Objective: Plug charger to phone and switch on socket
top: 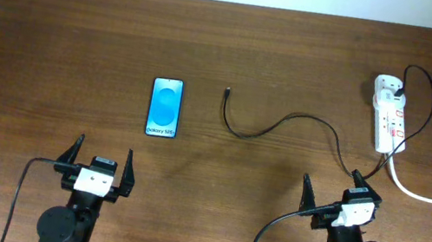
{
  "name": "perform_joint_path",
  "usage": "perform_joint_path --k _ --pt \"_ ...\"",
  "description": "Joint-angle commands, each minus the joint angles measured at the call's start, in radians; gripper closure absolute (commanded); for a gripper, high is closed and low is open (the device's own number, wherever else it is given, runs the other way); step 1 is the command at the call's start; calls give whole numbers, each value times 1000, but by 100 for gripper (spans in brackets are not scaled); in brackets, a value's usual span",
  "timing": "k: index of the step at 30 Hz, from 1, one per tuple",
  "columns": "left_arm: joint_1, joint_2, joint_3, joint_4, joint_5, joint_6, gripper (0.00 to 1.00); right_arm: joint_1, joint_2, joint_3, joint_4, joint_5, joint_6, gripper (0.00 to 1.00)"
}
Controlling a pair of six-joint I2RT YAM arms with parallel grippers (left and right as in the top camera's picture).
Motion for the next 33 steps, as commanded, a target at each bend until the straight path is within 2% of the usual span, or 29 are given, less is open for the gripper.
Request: perform_joint_path --k 1,14,23,28,33 --pt "6 -8 -2 -8 -6 15 1 -4 -8 -5 -6 -6 8 2" --pt "6 -8 -2 24 -6 16 1 -4 -8 -5 -6 -6 8 2" --pt "6 5 0 -15 -39 16 1 -4 -8 -5 -6 -6 8 2" --pt "6 84 85 -137 -67 16 1 -4 -8 -5 -6 -6 8 2" --pt "6 214 167 -114 -55 15 1 -4 -8 -5 -6 -6 8 2"
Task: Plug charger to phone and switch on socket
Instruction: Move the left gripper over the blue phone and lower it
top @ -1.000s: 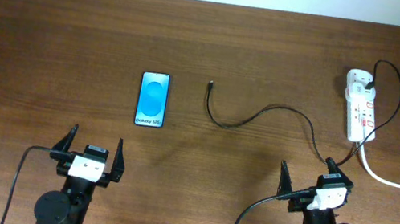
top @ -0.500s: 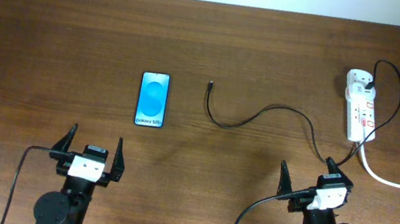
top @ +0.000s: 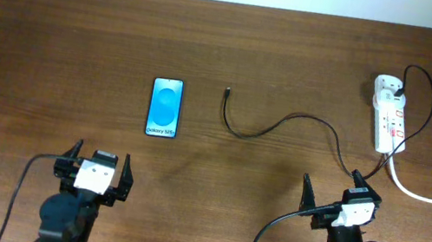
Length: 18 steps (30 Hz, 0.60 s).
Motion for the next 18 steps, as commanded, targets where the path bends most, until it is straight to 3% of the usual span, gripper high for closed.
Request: perform_joint_path --k 1,7,11,18 --pt "6 95 90 36 -6 15 1 -4 -8 -5 -6 -6 8 2" --pt "6 356 269 48 6 -63 1 -4 -8 -5 -6 -6 8 2" --pt "6 558 438 37 101 -64 1 -4 -8 -5 -6 -6 8 2" --pt "-19 1018 899 -171 194 -124 1 -4 -8 -5 -6 -6 8 2"
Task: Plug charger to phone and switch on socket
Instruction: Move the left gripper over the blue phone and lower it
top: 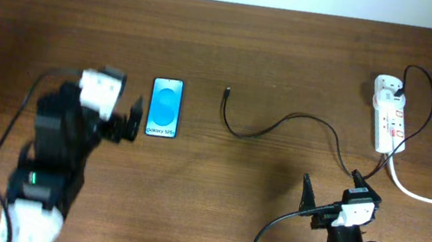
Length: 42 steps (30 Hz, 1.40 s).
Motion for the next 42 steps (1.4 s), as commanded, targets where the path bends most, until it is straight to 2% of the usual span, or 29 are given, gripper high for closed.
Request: perform_joint_path --k 1,8,14,19,21,25,29,35,42 --pt "-24 190 217 -97 79 -39 1 -4 -8 -5 -6 -6 7 2" --pt "-80 552 671 -444 199 -43 1 -4 -8 -5 -6 -6 7 2" --pt "-80 776 1020 -720 280 -45 1 -4 -8 -5 -6 -6 7 2" --pt "-80 805 1026 -764 348 -68 1 -4 -8 -5 -6 -6 7 2" --pt "-80 805 1026 -835 311 -61 1 -4 -8 -5 -6 -6 7 2" --pt "-80 812 1026 -842 311 -76 1 -4 -8 -5 -6 -6 7 2" --pt "-83 844 1026 -846 95 -323 1 -4 -8 -5 -6 -6 7 2" --pt "-120 979 1026 -843 24 -433 1 -4 -8 -5 -6 -6 7 2" --pt "-211 1069 1026 -826 -208 -511 1 -4 -8 -5 -6 -6 7 2"
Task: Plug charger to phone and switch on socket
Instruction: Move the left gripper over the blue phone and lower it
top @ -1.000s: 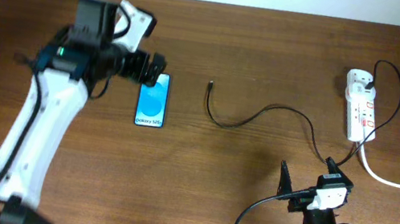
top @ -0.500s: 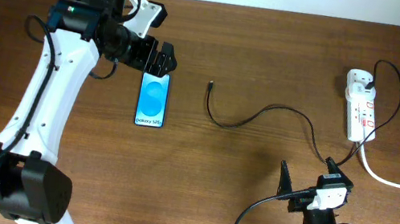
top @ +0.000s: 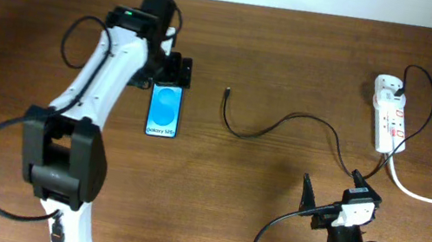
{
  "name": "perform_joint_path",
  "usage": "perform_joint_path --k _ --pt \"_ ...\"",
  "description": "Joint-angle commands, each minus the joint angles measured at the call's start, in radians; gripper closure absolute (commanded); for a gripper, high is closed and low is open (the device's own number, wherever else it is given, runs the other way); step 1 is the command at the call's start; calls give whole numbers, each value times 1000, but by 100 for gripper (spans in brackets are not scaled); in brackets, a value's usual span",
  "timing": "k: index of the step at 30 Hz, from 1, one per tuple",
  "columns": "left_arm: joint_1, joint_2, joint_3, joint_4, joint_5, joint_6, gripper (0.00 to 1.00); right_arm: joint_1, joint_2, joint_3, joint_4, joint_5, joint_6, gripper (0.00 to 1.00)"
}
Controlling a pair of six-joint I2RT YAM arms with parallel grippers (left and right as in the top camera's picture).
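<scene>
The phone (top: 164, 112) lies flat left of the table's middle, its blue screen lit. My left gripper (top: 176, 73) hangs over the phone's far end and looks open, with its fingers straddling that end, which is hidden. The black charger cable (top: 272, 126) curves across the middle of the table. Its free plug tip (top: 227, 92) lies to the right of the phone. The white socket strip (top: 388, 115) lies at the far right, with the cable's other end plugged into it. My right gripper (top: 329, 190) rests open near the front edge, over the cable.
A white mains cord (top: 431, 199) runs from the strip to the right edge. My left arm (top: 95, 83) stretches from the front left up across the wooden table (top: 299, 47) to the phone.
My left arm has reached farther back and right. Its gripper was beside the phone's left edge and is now over the phone's far end. The phone, cable and right arm have not moved.
Both grippers first rested open at the front edge, the left one below the phone. Later the left arm had risen, its gripper just left of the phone. Now it hangs over the phone's far end. Nothing else has shifted.
</scene>
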Motion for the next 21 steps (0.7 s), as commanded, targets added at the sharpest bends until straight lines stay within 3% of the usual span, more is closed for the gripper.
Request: perform_joint_path --k 1,21 --pt "-36 21 11 10 -135 -70 1 -4 -8 -5 -6 -6 8 2" --pt "-40 134 11 107 -158 -84 1 -4 -8 -5 -6 -6 8 2"
